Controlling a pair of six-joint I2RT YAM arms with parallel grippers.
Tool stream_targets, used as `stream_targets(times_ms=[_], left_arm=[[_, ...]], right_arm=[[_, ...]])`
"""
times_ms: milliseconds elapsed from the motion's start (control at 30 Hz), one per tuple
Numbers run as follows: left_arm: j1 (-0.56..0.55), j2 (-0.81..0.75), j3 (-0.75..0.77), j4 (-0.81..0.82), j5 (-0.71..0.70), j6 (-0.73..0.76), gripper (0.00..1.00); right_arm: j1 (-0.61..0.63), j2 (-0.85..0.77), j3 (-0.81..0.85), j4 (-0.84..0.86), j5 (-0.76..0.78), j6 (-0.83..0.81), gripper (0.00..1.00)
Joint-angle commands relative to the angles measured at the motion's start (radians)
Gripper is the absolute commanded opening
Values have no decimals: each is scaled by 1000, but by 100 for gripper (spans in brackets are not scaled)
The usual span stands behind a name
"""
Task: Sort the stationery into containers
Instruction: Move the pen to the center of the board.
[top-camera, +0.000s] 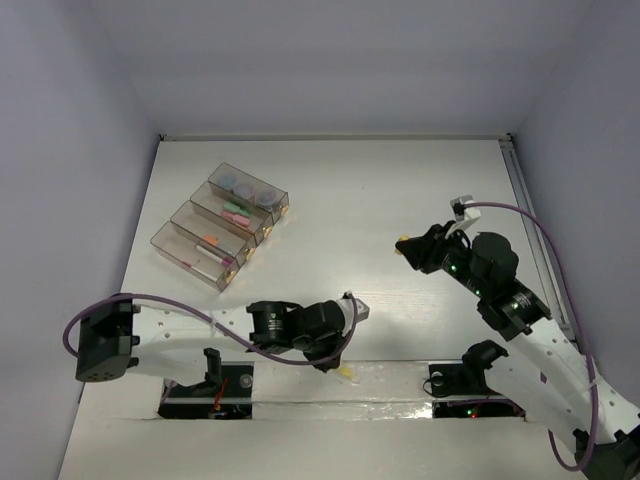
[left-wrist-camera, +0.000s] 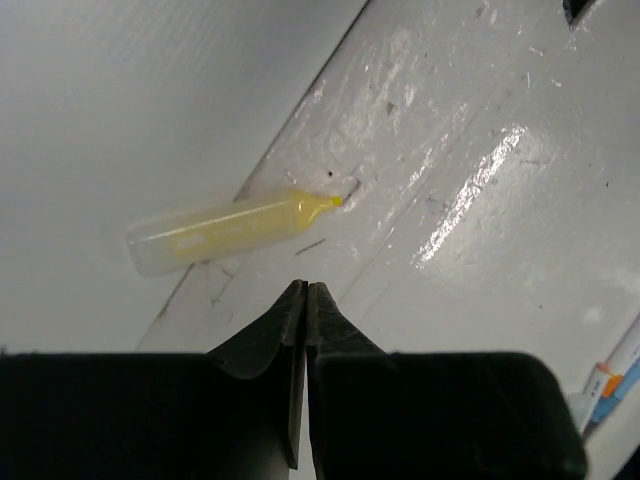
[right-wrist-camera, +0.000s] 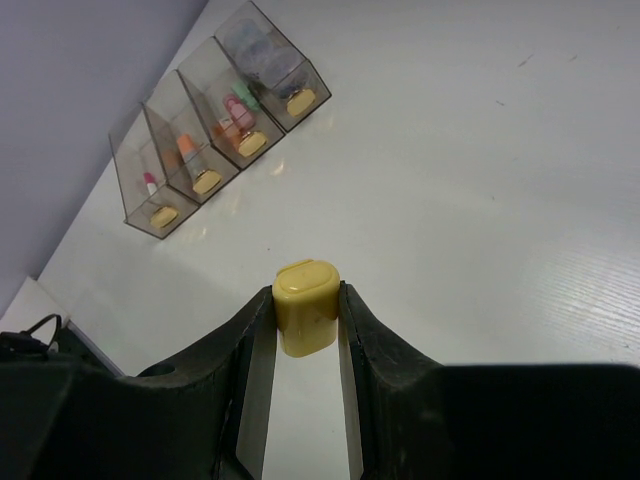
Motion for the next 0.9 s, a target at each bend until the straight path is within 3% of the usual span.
stream_targets(times_ms=[0,567,867], left_arm=[[2,-14,-65,57,98,-123,0],[20,230,-30,196,-12,-139,0],[213,239,-31,297,-61,-64,0]], right_arm=[[-7,2,26,34,-15,-6,0],[-7,0,12,57,-49,-4,0],[-7,-9,-3,74,-64,-4,0]])
